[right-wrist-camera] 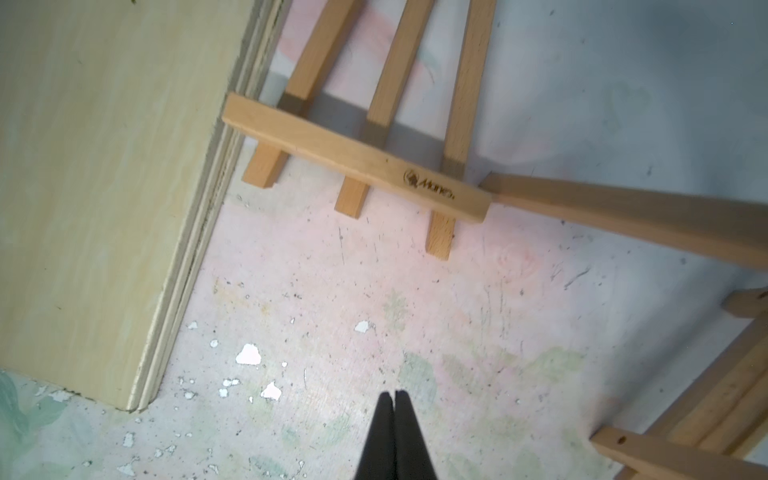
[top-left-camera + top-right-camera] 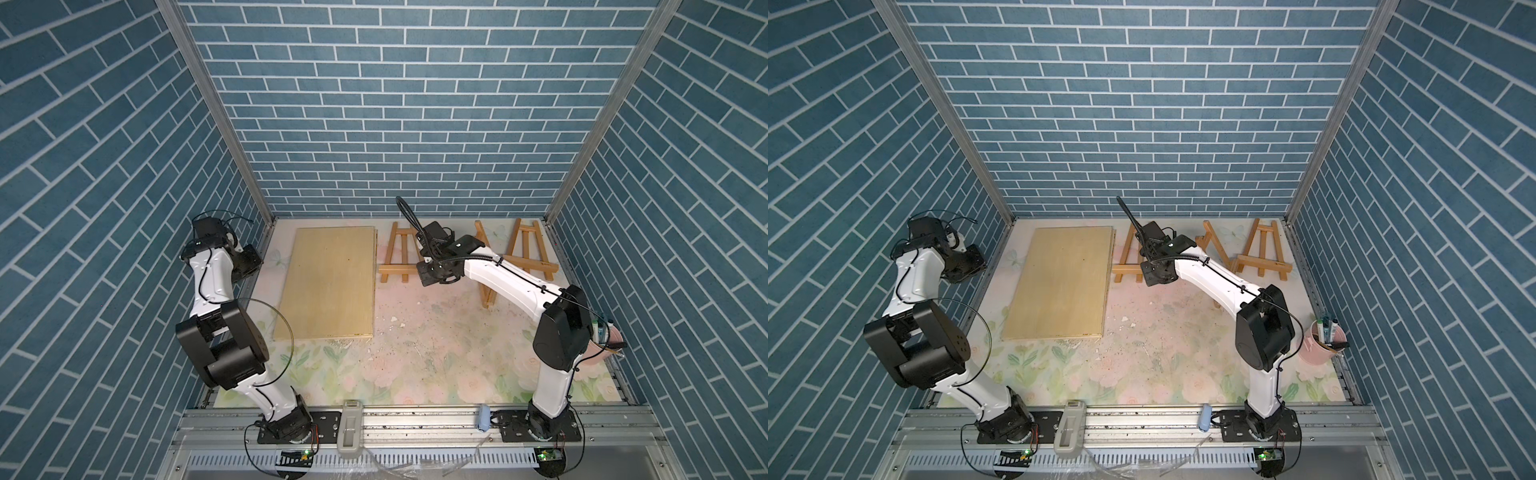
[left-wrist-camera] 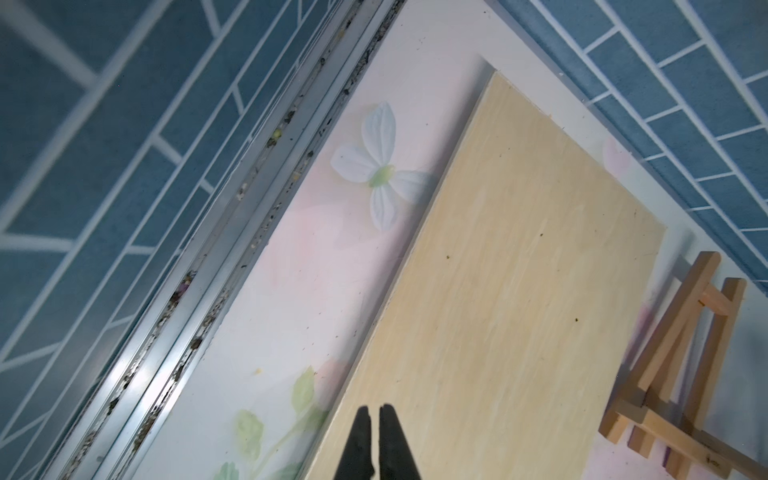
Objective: Disassemble the easel
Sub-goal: Adjust the drawing board.
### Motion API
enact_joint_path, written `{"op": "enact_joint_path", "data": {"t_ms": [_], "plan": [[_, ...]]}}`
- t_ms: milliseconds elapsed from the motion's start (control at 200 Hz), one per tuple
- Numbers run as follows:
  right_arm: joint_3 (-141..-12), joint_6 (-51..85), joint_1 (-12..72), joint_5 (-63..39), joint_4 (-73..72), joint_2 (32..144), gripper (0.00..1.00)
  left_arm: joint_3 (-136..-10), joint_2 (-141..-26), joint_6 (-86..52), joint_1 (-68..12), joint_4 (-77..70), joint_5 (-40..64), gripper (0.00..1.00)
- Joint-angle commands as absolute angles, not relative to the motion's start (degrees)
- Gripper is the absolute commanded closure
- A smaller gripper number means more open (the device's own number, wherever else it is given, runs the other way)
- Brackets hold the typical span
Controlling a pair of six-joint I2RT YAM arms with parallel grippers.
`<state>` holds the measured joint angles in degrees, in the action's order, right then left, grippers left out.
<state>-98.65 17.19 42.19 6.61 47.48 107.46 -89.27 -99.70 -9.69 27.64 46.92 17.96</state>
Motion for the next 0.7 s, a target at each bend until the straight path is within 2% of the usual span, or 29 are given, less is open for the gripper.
{"op": "enact_joint_path", "data": {"t_ms": [0, 205, 530, 695], "plan": [[-100.7, 12.0, 39.9, 5.7, 51.1, 108.8, 1.0, -91.6, -103.7, -12.5, 25.3, 48.6, 17.4, 0.9], [-103.7, 9.6, 34.4, -0.1, 51.8, 109.5, 1.0, -93.8, -108.8, -14.3, 23.2, 45.4, 13.1, 0.9], [-101.6, 10.6, 30.2, 0.0, 51.0, 106.6, 1.0, -99.3, -118.3, -13.8, 23.1, 46.1, 9.8, 0.9], [-103.1, 12.2, 29.7, -1.5, 50.7, 109.5, 1.0, -104.4, -123.0, -13.3, 23.0, 47.1, 9.1, 0.9]]}}
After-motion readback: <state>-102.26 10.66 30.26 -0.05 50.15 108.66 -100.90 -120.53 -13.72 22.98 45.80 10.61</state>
